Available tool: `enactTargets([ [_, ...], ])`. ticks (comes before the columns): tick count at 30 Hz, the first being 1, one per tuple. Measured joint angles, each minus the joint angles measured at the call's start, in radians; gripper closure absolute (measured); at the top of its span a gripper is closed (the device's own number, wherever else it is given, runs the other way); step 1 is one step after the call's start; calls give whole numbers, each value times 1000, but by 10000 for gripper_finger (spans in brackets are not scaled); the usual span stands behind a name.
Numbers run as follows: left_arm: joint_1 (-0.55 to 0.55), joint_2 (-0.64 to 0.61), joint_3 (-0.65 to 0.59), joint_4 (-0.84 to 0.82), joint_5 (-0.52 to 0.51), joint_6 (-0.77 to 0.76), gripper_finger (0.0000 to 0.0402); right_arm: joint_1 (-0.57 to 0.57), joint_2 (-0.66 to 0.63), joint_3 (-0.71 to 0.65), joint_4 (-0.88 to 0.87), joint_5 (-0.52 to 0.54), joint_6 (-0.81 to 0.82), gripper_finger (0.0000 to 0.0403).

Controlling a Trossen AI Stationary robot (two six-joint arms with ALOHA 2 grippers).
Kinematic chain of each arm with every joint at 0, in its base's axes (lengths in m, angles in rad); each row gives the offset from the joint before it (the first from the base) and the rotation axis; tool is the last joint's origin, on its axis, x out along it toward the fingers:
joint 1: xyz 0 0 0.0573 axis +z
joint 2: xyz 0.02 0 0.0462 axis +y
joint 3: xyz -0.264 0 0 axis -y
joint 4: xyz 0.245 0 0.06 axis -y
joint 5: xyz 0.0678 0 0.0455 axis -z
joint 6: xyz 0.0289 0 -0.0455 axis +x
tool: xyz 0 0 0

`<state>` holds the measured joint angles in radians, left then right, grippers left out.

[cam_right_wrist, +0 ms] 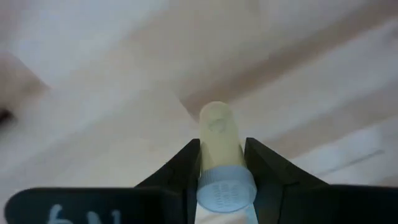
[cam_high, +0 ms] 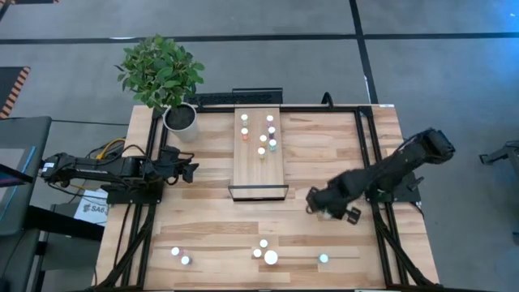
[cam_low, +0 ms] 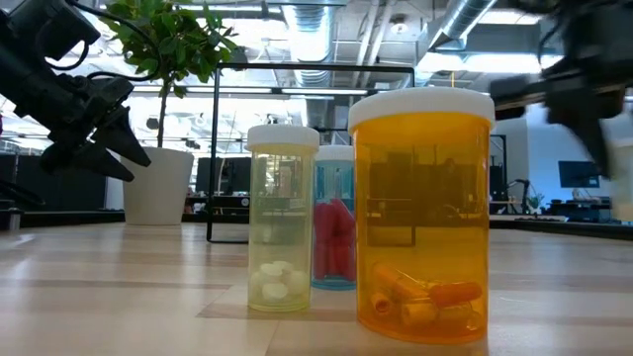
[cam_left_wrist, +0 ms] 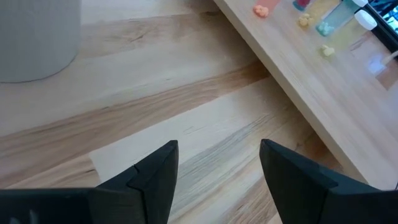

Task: Pick and place medicine bottles onto shelf by color
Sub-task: Put the yellow pill bottle on the shelf

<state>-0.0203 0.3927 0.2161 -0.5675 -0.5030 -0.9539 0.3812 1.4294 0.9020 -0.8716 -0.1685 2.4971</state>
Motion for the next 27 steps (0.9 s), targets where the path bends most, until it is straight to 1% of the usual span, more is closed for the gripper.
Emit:
enactTargets([
  [7,0,0,0,-3,0,0,189,-238,-26,6,-37,0,-136,292],
  [13,0,0,0,-3,0,0,189,-424,-13,87,-95,11,-252,285],
  [17,0,0,0,-4,0,0,189,-522,4,143,-111,15,-315,284],
  [21,0,0,0,-6,0,0,189,-578,80,219,-149,15,-377,289],
  [27,0,0,0,-20,1,0,189,-619,259,428,-261,15,-503,288],
])
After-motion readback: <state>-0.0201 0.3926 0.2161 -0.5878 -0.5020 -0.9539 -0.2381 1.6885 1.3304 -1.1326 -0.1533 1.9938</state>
